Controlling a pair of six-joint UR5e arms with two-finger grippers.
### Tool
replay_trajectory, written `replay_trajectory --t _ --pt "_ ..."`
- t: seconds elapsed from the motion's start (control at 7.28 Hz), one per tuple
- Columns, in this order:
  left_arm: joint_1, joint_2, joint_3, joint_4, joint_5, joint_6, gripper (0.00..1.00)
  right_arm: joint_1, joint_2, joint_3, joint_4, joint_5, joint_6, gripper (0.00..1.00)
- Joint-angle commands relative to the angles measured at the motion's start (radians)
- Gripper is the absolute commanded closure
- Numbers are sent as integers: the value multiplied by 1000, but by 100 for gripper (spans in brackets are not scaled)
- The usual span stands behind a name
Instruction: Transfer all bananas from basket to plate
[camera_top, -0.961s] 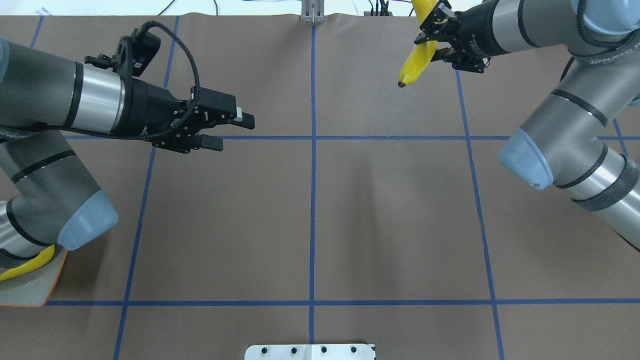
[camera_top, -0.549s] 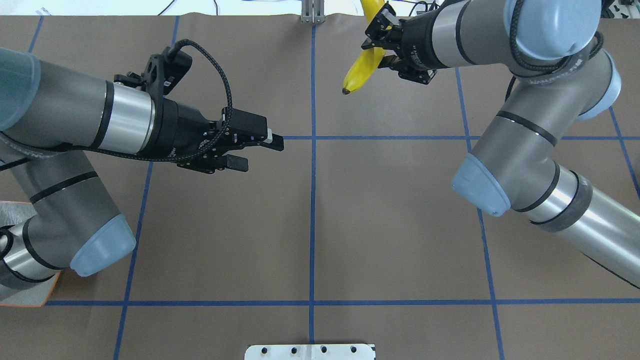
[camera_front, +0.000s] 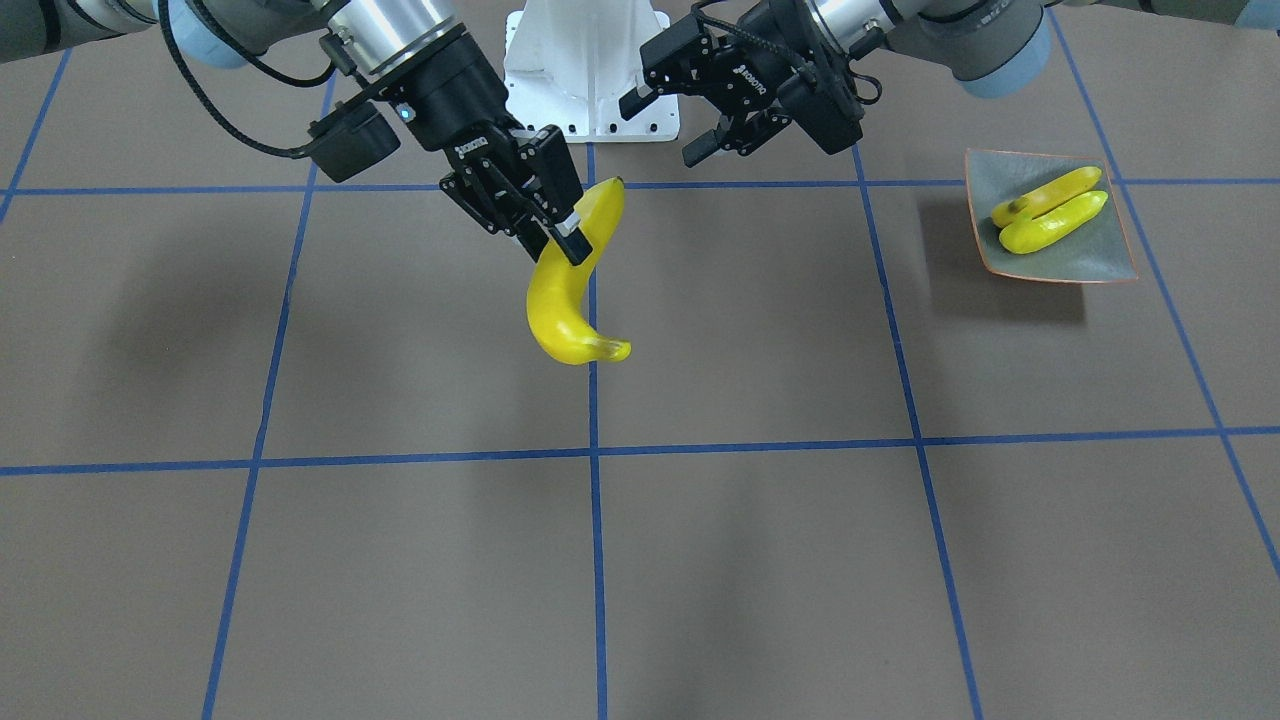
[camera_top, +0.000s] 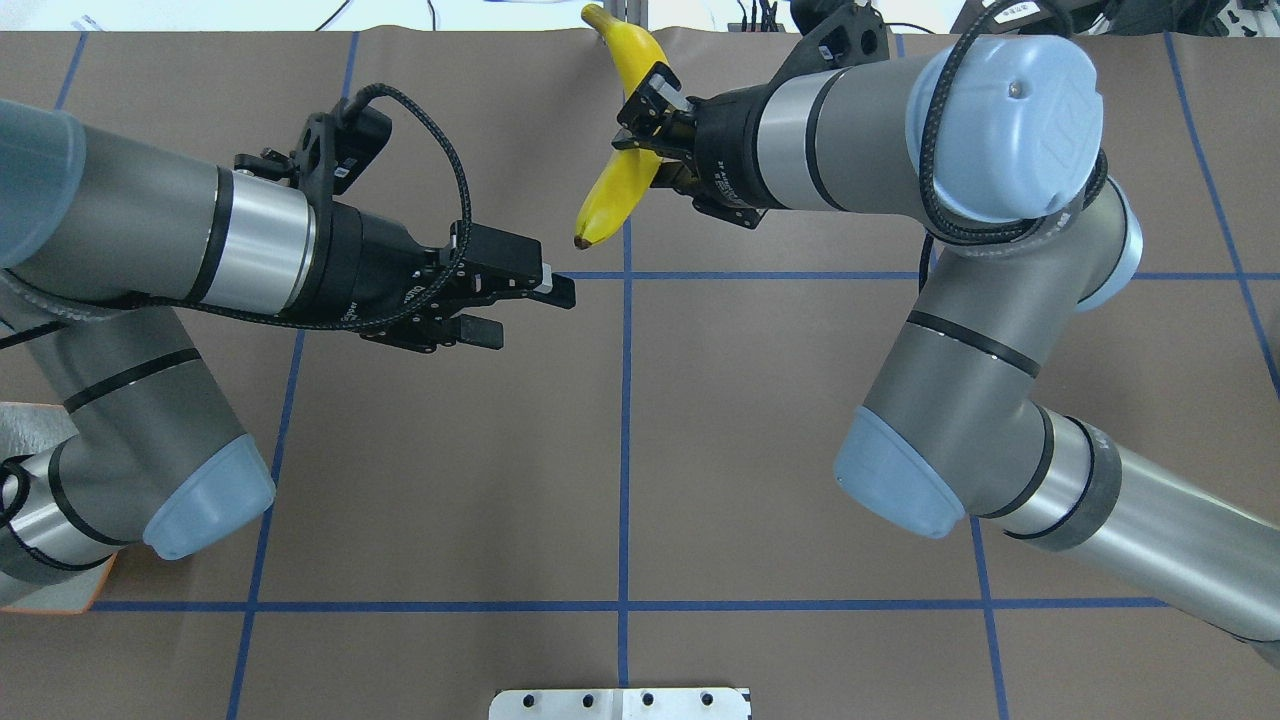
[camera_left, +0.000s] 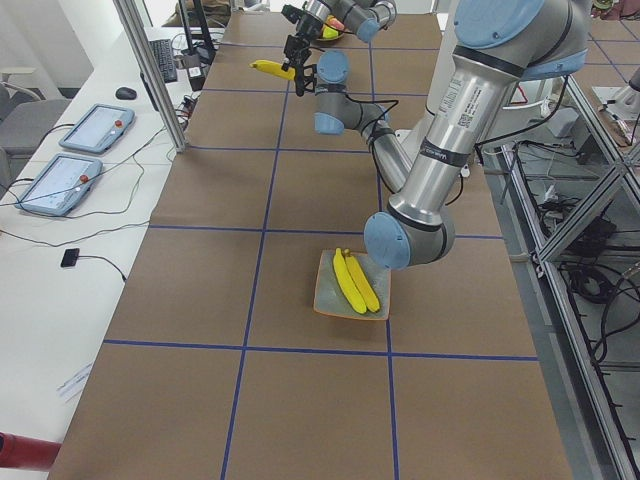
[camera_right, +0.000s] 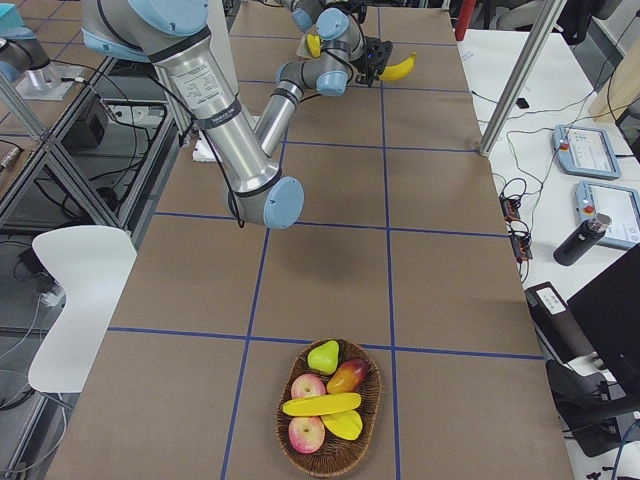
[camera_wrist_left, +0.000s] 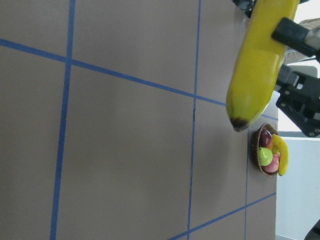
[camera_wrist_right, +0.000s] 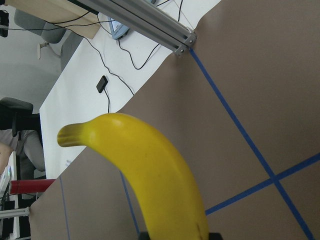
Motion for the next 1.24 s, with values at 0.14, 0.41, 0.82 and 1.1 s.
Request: replay_trajectory --t 0.14,0.41,0.82,1.1 --pt "0 -21 -12 -6 0 10 1 -63 4 28 3 -10 -2 100" --pt "0 -20 -12 -33 2 13 2 -80 3 57 3 -10 -2 100" --pt "0 -17 -10 -46 0 82 27 -86 -2 80 3 1 -3 100" --pt "0 -18 -10 -47 0 87 63 -88 -11 84 6 4 -3 100"
